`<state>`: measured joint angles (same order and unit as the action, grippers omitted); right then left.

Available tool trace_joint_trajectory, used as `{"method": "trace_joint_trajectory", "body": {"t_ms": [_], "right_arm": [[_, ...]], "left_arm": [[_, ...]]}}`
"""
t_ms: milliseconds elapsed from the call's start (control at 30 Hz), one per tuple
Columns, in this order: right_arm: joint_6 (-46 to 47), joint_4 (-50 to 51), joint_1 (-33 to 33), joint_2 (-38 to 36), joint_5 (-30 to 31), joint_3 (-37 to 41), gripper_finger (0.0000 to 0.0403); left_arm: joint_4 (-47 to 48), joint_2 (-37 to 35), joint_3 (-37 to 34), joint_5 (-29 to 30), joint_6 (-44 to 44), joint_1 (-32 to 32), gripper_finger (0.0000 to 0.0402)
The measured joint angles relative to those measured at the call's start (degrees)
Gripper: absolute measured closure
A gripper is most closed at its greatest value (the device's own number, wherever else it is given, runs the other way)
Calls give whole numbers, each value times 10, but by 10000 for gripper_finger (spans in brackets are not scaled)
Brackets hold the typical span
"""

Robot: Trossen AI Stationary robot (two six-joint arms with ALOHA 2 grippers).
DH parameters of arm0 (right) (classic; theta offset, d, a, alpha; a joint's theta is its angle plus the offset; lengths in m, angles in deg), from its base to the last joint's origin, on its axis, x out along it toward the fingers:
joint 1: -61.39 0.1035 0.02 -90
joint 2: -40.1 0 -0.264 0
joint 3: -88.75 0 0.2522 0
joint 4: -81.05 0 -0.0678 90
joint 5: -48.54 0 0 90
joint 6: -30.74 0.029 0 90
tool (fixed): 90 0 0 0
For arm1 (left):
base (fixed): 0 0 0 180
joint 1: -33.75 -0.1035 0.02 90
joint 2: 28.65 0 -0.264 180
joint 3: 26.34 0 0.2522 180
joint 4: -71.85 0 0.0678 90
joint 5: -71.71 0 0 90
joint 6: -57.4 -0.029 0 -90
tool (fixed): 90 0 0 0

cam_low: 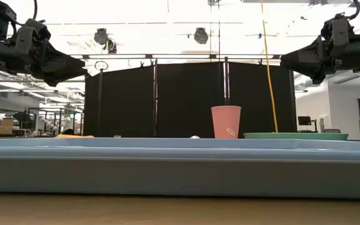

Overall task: Set up tray
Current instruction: Put the pink cup on the top right of the blue serving tray

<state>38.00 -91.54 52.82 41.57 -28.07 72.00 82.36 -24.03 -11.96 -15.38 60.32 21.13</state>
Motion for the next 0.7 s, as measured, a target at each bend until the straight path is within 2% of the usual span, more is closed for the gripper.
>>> {"method": "trace_joint_trajectory", "body": {"t_ms": [500, 700], "right_arm": [[-10, 13, 0, 0, 1, 0, 280], [13, -25, 0, 1, 2, 0, 280]], "left_arm": [[-19, 0, 0, 13, 3, 0, 192], [-10, 0, 0, 16, 5, 0, 192]]}}
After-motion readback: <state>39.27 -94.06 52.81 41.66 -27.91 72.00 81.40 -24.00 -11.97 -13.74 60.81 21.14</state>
